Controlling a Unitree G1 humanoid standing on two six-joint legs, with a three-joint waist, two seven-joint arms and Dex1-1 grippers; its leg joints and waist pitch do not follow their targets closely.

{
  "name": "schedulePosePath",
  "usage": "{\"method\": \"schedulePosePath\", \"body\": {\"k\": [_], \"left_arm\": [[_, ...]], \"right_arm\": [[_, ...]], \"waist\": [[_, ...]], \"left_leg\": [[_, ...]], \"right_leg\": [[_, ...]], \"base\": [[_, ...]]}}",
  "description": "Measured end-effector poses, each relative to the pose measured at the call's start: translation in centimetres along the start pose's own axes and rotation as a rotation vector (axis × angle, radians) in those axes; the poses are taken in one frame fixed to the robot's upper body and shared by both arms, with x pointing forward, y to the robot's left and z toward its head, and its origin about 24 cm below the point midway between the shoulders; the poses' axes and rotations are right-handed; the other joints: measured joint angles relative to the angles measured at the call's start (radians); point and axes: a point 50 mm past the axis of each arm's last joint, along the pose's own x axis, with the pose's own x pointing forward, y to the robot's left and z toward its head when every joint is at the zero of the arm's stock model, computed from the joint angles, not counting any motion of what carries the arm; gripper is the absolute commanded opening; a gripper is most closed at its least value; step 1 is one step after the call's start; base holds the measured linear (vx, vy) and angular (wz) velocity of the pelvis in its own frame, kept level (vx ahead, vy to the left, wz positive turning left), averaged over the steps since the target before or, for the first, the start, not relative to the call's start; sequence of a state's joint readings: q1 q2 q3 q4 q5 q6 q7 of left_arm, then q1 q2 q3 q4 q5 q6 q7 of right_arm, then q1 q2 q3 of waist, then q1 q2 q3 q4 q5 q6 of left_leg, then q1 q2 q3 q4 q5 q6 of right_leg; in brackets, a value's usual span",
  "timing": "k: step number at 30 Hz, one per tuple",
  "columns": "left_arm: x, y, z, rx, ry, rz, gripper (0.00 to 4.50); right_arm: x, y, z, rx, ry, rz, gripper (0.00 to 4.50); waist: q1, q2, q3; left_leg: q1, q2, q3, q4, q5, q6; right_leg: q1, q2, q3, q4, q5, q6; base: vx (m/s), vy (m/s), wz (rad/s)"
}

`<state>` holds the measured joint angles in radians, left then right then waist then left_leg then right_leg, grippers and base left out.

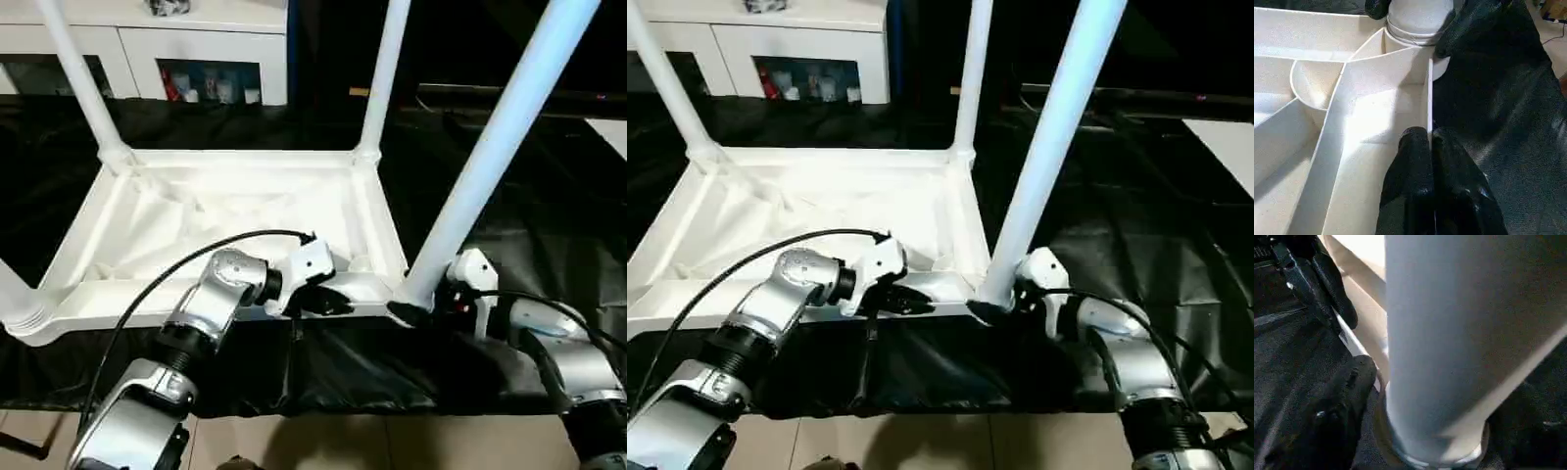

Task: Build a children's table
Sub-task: Rotate leg to tighten

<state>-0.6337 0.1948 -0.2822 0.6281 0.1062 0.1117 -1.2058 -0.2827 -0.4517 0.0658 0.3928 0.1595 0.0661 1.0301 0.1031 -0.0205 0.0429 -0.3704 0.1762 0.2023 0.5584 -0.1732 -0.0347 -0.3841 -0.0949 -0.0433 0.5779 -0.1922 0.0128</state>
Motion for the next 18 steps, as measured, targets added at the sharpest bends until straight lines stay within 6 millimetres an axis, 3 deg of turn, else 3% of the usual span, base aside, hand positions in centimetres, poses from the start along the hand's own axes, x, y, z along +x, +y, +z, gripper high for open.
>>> {"method": "schedulePosePath", "body": {"k": [8, 18], "left_arm": [[-0.01, -0.09, 0.02, 0.006, 0.000, -0.018, 0.00], [-0.04, -0.10, 0.04, 0.008, 0.000, -0.023, 0.00]], "right_arm": [[-0.38, 0.05, -0.02, 0.005, 0.000, 0.003, 2.67], [-0.47, 0.07, -0.05, 0.012, -0.007, 0.005, 2.61]], "waist": [[0.008, 0.000, 0.000], [0.009, 0.000, 0.000]], "left_leg": [[0.000, 0.000, 0.000, 0.000, 0.000, 0.000], [0.000, 0.000, 0.000, 0.001, 0.000, 0.000]], "right_leg": [[0.000, 0.000, 0.000, 0.000, 0.000, 0.000], [0.000, 0.000, 0.000, 0.001, 0.000, 0.000]], "base": [[0.000, 0.000, 0.00], [0.000, 0.000, 0.00]]}}
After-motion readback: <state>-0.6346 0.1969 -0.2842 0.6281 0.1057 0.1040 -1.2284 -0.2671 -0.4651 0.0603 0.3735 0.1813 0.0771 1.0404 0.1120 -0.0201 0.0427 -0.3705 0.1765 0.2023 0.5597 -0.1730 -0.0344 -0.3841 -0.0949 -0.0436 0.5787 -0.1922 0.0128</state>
